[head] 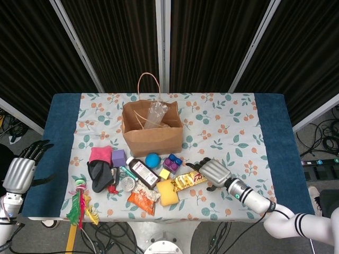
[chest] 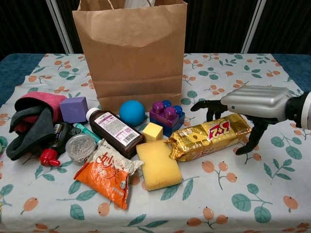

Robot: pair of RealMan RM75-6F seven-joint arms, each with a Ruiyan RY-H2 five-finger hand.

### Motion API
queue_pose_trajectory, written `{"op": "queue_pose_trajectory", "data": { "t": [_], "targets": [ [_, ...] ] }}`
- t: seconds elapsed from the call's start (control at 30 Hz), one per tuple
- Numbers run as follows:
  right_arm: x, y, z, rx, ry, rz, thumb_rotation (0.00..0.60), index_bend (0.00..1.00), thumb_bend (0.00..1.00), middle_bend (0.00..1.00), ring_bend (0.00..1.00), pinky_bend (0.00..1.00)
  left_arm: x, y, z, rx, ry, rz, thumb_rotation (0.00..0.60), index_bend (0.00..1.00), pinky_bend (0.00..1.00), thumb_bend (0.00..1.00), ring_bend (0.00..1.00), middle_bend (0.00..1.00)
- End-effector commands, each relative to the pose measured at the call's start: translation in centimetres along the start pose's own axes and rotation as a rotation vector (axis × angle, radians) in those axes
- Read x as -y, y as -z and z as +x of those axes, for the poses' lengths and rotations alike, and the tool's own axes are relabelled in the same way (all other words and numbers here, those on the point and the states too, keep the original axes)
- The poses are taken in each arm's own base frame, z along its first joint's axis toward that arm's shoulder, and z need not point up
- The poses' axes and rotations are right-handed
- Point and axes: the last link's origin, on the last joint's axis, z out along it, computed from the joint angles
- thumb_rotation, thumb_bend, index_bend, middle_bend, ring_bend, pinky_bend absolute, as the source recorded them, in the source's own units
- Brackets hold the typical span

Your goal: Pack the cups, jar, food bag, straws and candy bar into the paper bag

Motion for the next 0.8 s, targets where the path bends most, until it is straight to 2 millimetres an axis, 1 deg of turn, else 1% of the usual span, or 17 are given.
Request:
{"op": "queue_pose_trajectory", "data": {
  "t": [0.03, 0.13, 0.27, 0.4, 0.6, 0.7, 0.8],
  "targets": [
    [0.0, -0.3, 0.2, -0.022, 0.002, -0.006, 0.600, 0.06, 0.00, 0.30, 0.23, 0.25, -0.1, 0.0, -0.1, 0.001, 0.002, -0.003, 0.600, 0.23, 0.25, 0.13, 0.16, 0.25],
    [0.1, -0.8, 0.4, -0.046, 0.012, -0.006, 0.600, 0.07, 0.00, 0.30, 0.23, 0.25, -0.1, -0.2, -0.1, -0.001, 0.003, -0.005, 0.600, 0.23, 0.25, 0.13, 0.15, 0.25],
    [0.5, -1.9, 0.6, -0.057, 0.029, -0.006, 0.600, 0.13, 0.00, 0.30, 0.23, 0.25, 0.0, -0.2, -0.2, -0.001, 0.003, 0.000, 0.600, 0.23, 0.25, 0.13, 0.15, 0.25],
    [1.0, -2.7, 0.1, -0.030, 0.046, 0.000, 0.600, 0.23, 0.00, 0.31, 0.25, 0.25, 0.2, -0.1, -0.1, 0.000, 0.004, 0.006, 0.600, 0.23, 0.25, 0.13, 0.15, 0.25],
    [1.0, -2.6, -0.5, -0.020, 0.079, -0.011, 0.600, 0.36, 0.00, 0.37, 0.30, 0.28, 0.3, 0.0, 0.0, -0.005, 0.005, 0.011, 0.600, 0.23, 0.25, 0.13, 0.15, 0.25],
    [0.9, -2.4, -0.6, -0.016, 0.084, -0.016, 0.600, 0.39, 0.00, 0.38, 0.32, 0.30, 0.3, 0.0, -0.1, -0.001, 0.008, 0.009, 0.600, 0.23, 0.25, 0.13, 0.16, 0.25],
    [1.1, -2.3, -0.7, -0.023, 0.090, -0.018, 0.600, 0.44, 0.00, 0.42, 0.35, 0.34, 0.2, 0.0, -0.2, 0.001, 0.011, 0.007, 0.600, 0.23, 0.25, 0.13, 0.15, 0.25]
  ]
}}
